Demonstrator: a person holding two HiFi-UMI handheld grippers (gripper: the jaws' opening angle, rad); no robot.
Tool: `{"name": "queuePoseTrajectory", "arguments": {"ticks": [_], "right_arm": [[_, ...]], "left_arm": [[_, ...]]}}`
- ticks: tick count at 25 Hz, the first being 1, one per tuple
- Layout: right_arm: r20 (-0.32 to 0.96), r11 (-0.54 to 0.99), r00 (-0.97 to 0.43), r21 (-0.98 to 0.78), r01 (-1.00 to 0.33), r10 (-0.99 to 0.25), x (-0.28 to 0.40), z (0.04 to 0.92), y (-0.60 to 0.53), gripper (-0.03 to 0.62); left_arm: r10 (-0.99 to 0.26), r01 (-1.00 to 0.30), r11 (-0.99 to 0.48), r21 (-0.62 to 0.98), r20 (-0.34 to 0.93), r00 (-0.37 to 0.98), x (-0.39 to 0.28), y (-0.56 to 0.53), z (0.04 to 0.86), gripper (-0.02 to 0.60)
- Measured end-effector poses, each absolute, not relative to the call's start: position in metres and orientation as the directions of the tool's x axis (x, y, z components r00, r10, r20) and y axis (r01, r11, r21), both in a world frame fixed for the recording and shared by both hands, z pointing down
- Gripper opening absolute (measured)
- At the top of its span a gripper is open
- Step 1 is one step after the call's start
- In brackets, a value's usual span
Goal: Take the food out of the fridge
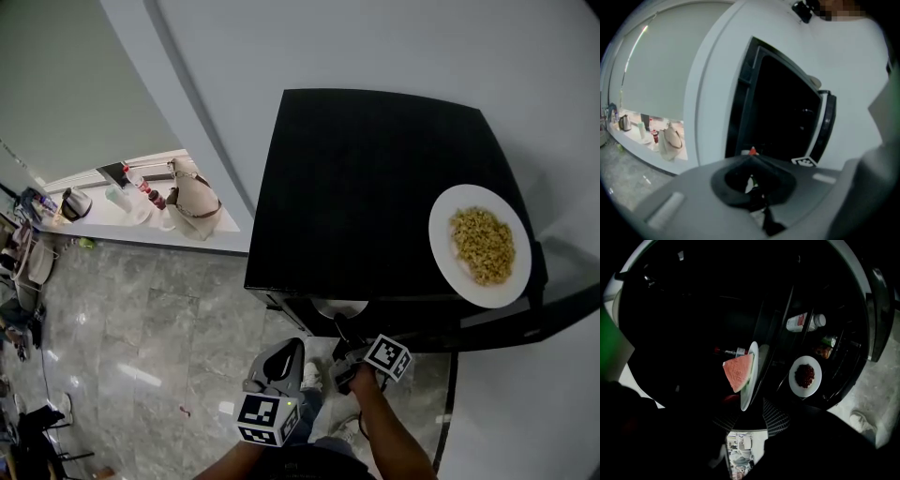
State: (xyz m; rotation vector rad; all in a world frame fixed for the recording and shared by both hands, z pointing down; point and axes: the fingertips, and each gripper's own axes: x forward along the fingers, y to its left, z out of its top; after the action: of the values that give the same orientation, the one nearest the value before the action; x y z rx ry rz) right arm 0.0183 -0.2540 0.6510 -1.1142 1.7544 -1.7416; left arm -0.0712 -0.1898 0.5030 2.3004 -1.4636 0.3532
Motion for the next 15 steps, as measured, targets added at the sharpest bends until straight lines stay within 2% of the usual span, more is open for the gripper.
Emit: {"name": "queuePoseTrajectory", "arguments": {"ticks": [11,13,15], "right_arm": [[0.197,-0.181,-0.565,-0.980,-0.085,-0.801,0.016,0.654,-0.262,0.049],[0.190,-0.187,-0.556,-0.980,-0.064,-0.809,0.018,0.652,-0.260,0.014],[0.188,-0.192,-0.555,-0.980,-0.051,-0.810,0.019,0.651,-0.260,0.012]], "left_arm": [[-0.808,-0.917,-0.352,0.189,0.434,0.400,-0.084,-0.193,0.510,-0.015],[-0.808,-0.917,-0.351,0.192,0.433,0.400,-0.084,-0.192,0.510,-0.014],[-0.807,-0.916,-0.353,0.191,0.432,0.402,-0.082,-0.190,0.509,-0.014]]}}
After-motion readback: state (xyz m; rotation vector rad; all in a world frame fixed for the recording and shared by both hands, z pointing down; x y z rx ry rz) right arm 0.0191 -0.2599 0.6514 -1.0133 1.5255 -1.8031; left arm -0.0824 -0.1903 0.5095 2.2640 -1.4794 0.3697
